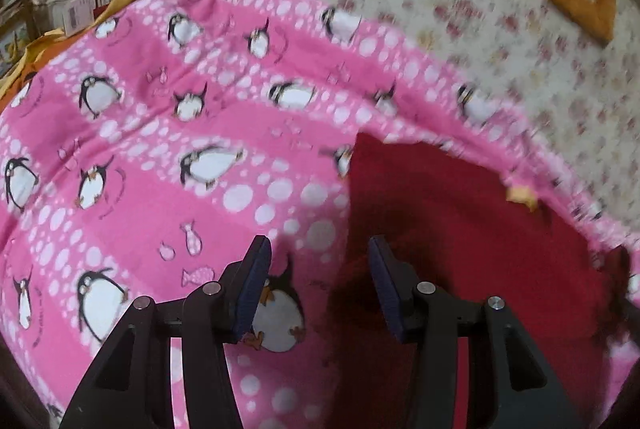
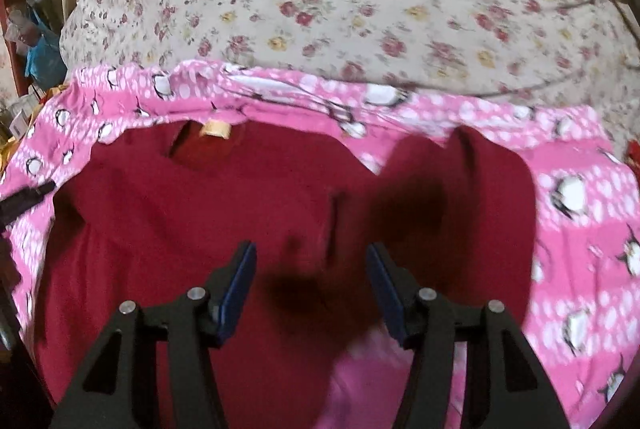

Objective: Fold small clothes

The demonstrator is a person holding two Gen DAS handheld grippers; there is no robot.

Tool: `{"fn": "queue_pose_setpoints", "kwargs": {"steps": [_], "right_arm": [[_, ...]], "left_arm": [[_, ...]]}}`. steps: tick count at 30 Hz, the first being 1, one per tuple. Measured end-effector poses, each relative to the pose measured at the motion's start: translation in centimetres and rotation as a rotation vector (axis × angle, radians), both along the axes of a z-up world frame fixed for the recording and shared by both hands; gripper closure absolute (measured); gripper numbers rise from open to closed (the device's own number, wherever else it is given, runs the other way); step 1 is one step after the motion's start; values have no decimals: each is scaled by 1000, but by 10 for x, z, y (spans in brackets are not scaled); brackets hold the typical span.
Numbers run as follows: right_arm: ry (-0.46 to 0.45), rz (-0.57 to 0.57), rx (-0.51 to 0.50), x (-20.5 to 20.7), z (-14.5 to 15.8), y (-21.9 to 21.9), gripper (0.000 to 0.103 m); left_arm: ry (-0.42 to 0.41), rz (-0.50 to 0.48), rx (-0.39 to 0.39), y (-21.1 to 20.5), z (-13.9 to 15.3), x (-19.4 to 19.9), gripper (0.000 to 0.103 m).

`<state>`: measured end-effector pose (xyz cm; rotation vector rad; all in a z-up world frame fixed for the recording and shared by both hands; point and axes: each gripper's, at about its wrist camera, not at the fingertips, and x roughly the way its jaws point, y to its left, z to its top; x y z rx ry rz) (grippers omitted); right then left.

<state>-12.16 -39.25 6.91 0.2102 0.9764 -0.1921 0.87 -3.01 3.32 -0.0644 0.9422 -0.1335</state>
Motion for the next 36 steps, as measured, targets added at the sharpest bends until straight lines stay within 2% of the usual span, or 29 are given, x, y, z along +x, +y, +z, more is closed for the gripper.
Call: {"fn": "queue_pose_setpoints", "kwargs": {"steps": [1, 2, 3, 7, 10, 11, 12, 13, 14, 15, 16, 18, 22, 25, 30, 31, 32, 33, 36], "right_arm": [[34, 4, -29, 11, -9, 2, 50], [78, 4, -62, 21, -18, 5, 65], [106, 4, -87, 28, -23, 6, 101], [25, -91, -103, 21, -19, -12, 99], [65, -126, 8, 17, -42, -31, 99], [42, -127, 36, 11, -39, -34, 99], [24, -131, 60, 6, -34, -37, 94], [6, -140, 91, -2, -27, -42, 82], [-24, -161, 126, -14, -15, -50, 75], [-51, -193, 127, -28, -5, -57, 56], [-70, -225, 113, -39, 2, -64, 42], [-77, -309, 60, -68, 14, -81, 39], [-21, -433, 79, -108, 4, -116, 39], [-11, -499, 177, -125, -17, -133, 39], [-28, -514, 262, -104, -49, -135, 39], [-31, -520, 260, -102, -53, -135, 48], [-40, -526, 233, -100, -52, -134, 63], [-45, -523, 229, -99, -50, -134, 92], [-131, -534, 265, -113, -26, -143, 97]], "left_arm": [[15, -6, 11, -2, -8, 0, 73], [15, -9, 10, -3, -11, -1, 73], [3, -8, 11, -2, -10, -3, 73], [-2, -24, 16, -4, -10, -4, 73], [-12, -24, 37, -8, -9, -6, 73], [-21, -27, 45, -10, -8, -7, 73], [-29, -30, 48, -10, -6, -9, 73], [-38, -33, 47, -10, -3, -11, 73], [-45, -34, 43, -10, -1, -13, 73], [-52, -36, 35, -9, 1, -14, 73], [-60, -38, 21, -8, 4, -16, 73], [-74, -42, 5, -8, 9, -19, 73], [-94, -49, 1, -10, 12, -23, 73], [-93, -52, -2, -11, 12, -23, 73], [-101, -57, 5, -12, 12, -24, 73], [-101, -58, 9, -13, 11, -24, 73], [-98, -59, 12, -13, 10, -23, 73], [-93, -59, 12, -13, 10, -23, 73], [-80, -52, -2, -10, 10, -21, 73]]}}
